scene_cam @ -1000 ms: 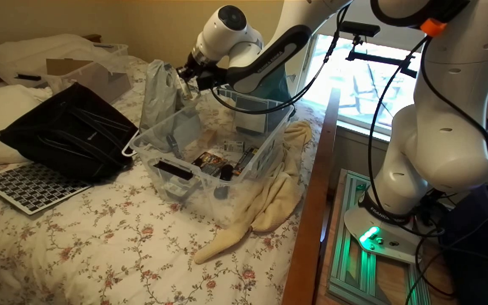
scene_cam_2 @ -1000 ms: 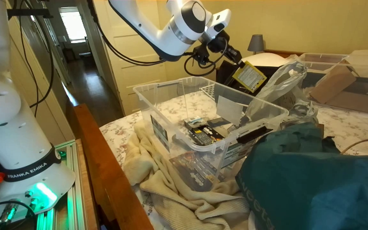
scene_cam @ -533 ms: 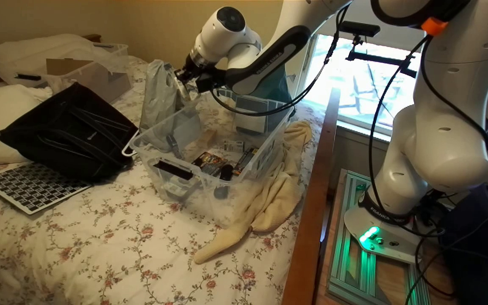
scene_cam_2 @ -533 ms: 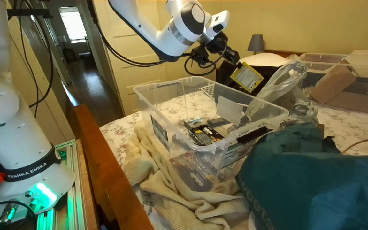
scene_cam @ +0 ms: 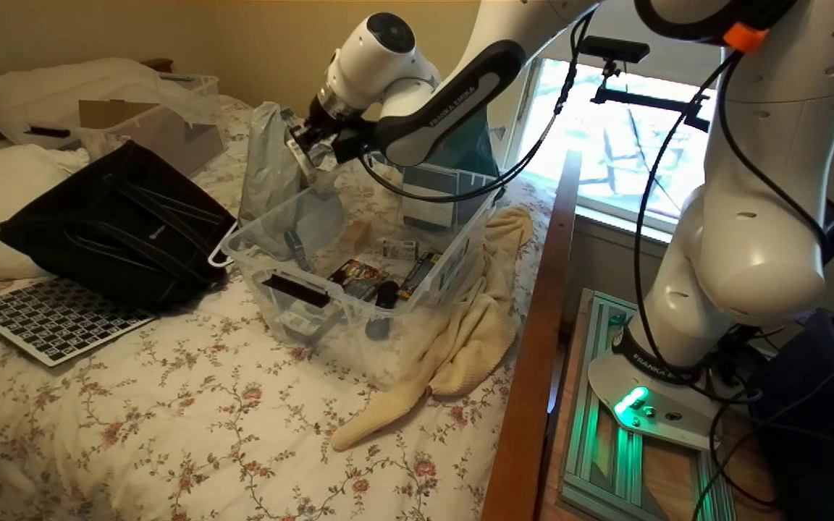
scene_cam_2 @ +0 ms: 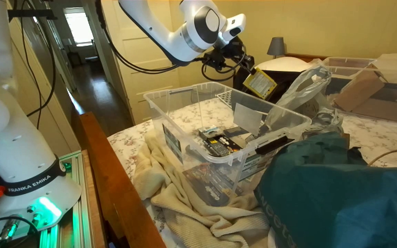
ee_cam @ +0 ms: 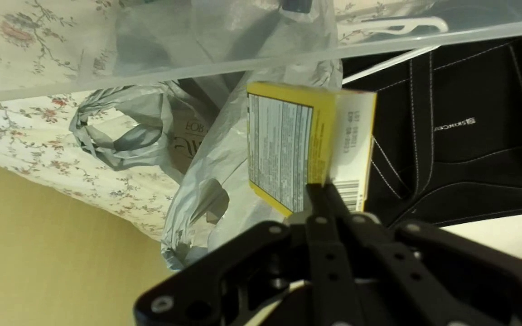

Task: Take an item out of the plastic container

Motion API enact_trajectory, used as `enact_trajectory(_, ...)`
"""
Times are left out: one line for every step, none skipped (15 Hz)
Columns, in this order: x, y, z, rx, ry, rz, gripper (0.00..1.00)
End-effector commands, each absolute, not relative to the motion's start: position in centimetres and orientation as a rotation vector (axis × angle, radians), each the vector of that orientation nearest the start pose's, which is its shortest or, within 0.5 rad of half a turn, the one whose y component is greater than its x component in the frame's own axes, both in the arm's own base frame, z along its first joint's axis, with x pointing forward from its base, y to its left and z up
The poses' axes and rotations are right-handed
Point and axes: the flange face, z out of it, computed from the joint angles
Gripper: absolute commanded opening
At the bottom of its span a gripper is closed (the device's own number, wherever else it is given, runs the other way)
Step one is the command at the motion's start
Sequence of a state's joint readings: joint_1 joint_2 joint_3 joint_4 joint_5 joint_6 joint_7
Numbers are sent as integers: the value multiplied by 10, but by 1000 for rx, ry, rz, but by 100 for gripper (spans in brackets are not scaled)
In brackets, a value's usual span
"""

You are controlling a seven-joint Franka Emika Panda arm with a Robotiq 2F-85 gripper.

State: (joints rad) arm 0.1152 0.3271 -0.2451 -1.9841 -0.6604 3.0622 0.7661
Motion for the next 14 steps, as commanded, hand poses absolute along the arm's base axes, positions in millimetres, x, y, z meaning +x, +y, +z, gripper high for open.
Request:
enact_trajectory(655, -26, 379, -2974, 272, -1240, 0)
enact_trajectory(656, -26, 379, -2971, 259, -1234, 0)
enact_trajectory(657, -26, 379, -2971, 250, -1229, 0)
enact_trajectory(659, -26, 378, -2966, 239, -1220, 0)
enact_trajectory(661, -25, 377, -2963, 226, -1213, 0)
enact_trajectory(662, -24, 376, -2959, 212, -1204, 0)
enact_trajectory(665, -24, 376, -2956, 203, -1195, 0)
enact_trajectory(667, -24, 375, -2953, 191, -1187, 0)
enact_trajectory(669, -23, 375, -2949, 178, -1179, 0)
enact_trajectory(672, -23, 374, -2947, 166, -1169, 0)
enact_trajectory(674, -23, 372, -2949, 155, -1157, 0)
enact_trajectory(678, -24, 372, -2944, 158, -1142, 0)
enact_trajectory(681, -25, 371, -2942, 148, -1129, 0)
enact_trajectory(684, -26, 371, -2940, 141, -1118, 0)
